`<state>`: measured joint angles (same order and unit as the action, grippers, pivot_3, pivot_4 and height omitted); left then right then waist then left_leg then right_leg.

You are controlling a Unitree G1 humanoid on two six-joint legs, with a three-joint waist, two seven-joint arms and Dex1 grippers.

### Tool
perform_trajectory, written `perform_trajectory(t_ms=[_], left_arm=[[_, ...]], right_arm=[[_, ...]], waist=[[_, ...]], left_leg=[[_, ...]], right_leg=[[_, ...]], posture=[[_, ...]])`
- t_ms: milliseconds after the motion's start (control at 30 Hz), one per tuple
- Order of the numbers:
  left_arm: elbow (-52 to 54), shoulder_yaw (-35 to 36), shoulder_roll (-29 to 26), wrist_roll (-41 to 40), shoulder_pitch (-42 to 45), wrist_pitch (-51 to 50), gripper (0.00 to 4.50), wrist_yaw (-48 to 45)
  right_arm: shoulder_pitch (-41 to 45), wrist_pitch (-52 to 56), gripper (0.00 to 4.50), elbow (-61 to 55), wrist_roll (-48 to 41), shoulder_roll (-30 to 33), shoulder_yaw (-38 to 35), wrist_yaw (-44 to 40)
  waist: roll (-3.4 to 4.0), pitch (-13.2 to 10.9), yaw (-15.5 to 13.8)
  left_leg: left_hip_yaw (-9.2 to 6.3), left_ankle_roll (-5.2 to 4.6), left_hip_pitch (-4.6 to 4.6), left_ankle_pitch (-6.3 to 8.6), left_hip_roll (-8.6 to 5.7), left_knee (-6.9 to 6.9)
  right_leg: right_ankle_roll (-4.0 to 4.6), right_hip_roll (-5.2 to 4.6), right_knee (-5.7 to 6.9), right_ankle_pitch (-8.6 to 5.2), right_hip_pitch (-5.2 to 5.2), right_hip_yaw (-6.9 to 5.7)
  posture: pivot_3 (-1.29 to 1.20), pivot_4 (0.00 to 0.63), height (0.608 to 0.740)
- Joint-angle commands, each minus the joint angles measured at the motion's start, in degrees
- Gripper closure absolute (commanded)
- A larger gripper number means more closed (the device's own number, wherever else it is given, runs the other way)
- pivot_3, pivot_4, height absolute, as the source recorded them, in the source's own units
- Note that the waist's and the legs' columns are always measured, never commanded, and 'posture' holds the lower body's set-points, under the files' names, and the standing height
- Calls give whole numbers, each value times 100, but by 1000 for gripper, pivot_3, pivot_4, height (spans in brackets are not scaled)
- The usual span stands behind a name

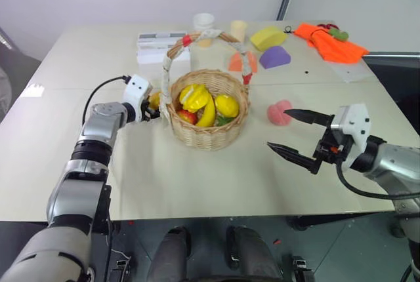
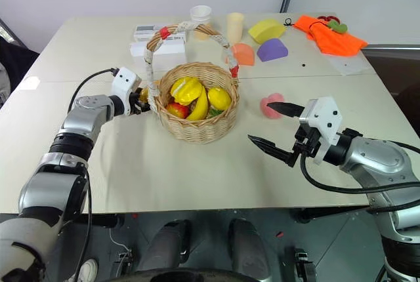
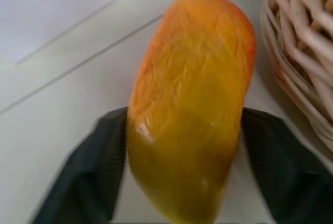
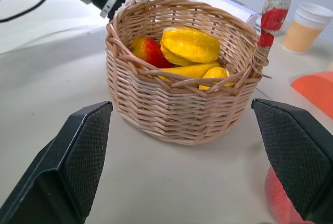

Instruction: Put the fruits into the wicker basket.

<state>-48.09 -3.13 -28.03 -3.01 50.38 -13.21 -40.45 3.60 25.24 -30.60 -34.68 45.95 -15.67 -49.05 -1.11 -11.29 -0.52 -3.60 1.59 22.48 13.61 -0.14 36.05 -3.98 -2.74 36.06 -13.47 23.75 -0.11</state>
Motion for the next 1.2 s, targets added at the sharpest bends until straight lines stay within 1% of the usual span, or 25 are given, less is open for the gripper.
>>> perform_trajectory(t_ms=[33,100,167,233,267,333,367,433,467,533,600,633,733,767,900,967,1033,1133,1200], left_arm=[[165,192,-120,13,60,104,2271,149],[246,244,-165,-10,-5,108,2271,191],[573,533,-366,-101,-293,175,2271,458],[1622,1144,-609,-641,-988,32,2271,256],[2344,1413,-741,-989,-1459,-127,2271,-25],[3408,1733,-943,-1492,-2179,-428,2271,-424],[4073,1983,-1087,-1949,-2643,-772,2271,-714],[4958,2272,-1291,-2613,-3223,-1357,2271,-1046],[5636,2406,-1488,-3106,-3639,-1690,2271,-1393],[6558,2475,-1781,-3781,-4029,-2258,2271,-1667],[6992,2360,-1882,-4108,-3901,-2668,2271,-1441],[7146,2183,-1824,-4163,-3660,-2825,2271,-1210],[7315,1474,-1530,-3945,-2876,-3184,2271,-504],[7298,1263,-1440,-3852,-2673,-3262,2271,-361],[6949,217,-1099,-3009,-1891,-3212,2271,102],[6737,-245,-946,-2631,-1617,-3087,2271,150],[6534,-387,-779,-2508,-1430,-3074,2271,174],[6439,-362,-714,-2459,-1343,-3075,1156,106],[6503,-307,-755,-2450,-1375,-2990,122,-16]], right_arm=[[72,-201,0,-4,-4,-47,-37,-68],[71,-231,0,0,9,-47,-21,-78],[68,-271,0,-20,44,-56,26,-80],[83,-280,0,-70,47,-56,48,-55],[114,-265,0,-73,10,-57,34,-39],[164,-241,0,-56,-41,-51,19,-23],[197,-239,0,-3,-56,-42,15,-40],[256,-253,0,111,-50,-25,23,-89],[317,-269,0,216,-23,-17,62,-135],[442,-295,0,390,21,-17,134,-203],[575,-293,0,546,24,-42,195,-245],[637,-287,0,642,29,-69,224,-244],[740,-308,0,916,214,-131,334,-134],[752,-335,0,984,293,-148,365,-93],[760,-227,0,1014,358,-276,373,127],[722,-170,0,953,361,-342,351,265],[652,-123,0,880,394,-380,334,402],[596,24,0,828,485,-368,352,598],[659,47,0,964,770,-369,448,844]], waist=[[0,0,0],[0,0,1],[0,0,16],[-1,0,115],[-1,-1,168],[-1,-1,169],[-1,-1,156],[-1,-1,109],[-2,-1,105],[-2,-2,73],[4,-5,2],[4,-5,-25],[3,-4,-37],[2,-3,-20],[2,-3,22],[1,-3,21],[1,-3,26],[2,-3,52],[2,-3,88]], left_leg=[[0,0,0,0,0,0],[0,0,0,0,0,1],[0,0,-1,0,0,0],[2,0,-2,0,3,-5],[3,0,-2,0,11,-6],[14,0,-3,1,38,-12],[16,0,-1,1,43,-13],[16,0,-1,1,52,-11],[15,1,1,1,53,-10],[24,2,2,0,61,-4],[36,3,0,1,62,6],[46,3,0,1,63,11],[54,3,-3,1,66,19],[54,3,-4,1,65,19],[70,-1,0,1,53,14],[70,-8,-1,4,52,10],[67,-12,-1,7,55,5],[64,-13,-2,7,66,1],[65,-13,-2,7,68,3]], right_leg=[[0,0,1,0,0,0],[0,0,1,1,0,0],[0,0,1,2,1,0],[0,-1,2,2,4,1],[0,-3,5,3,6,4],[1,-2,11,3,19,15],[2,-1,11,4,25,15],[7,2,12,3,25,14],[26,3,10,-5,25,11],[38,-1,5,-9,15,8],[42,-7,-1,-11,3,1],[32,-10,-2,-18,0,-2],[31,-9,-16,-18,-23,-7],[30,-8,-20,-18,-29,-8],[29,2,-21,-11,-23,3],[-5,8,-3,-9,-15,6],[-7,17,4,-10,-7,5],[-3,29,11,-11,0,4],[1,30,12,-12,1,4]], posture=[[0,150,740],[0,150,740],[0,150,740],[0,150,740],[0,150,740],[0,150,740],[0,150,740],[0,150,740],[0,150,740],[0,150,740],[0,150,740],[0,150,740],[0,150,740],[0,150,740],[0,150,740],[0,150,740],[0,150,740],[0,150,740],[0,150,740]])
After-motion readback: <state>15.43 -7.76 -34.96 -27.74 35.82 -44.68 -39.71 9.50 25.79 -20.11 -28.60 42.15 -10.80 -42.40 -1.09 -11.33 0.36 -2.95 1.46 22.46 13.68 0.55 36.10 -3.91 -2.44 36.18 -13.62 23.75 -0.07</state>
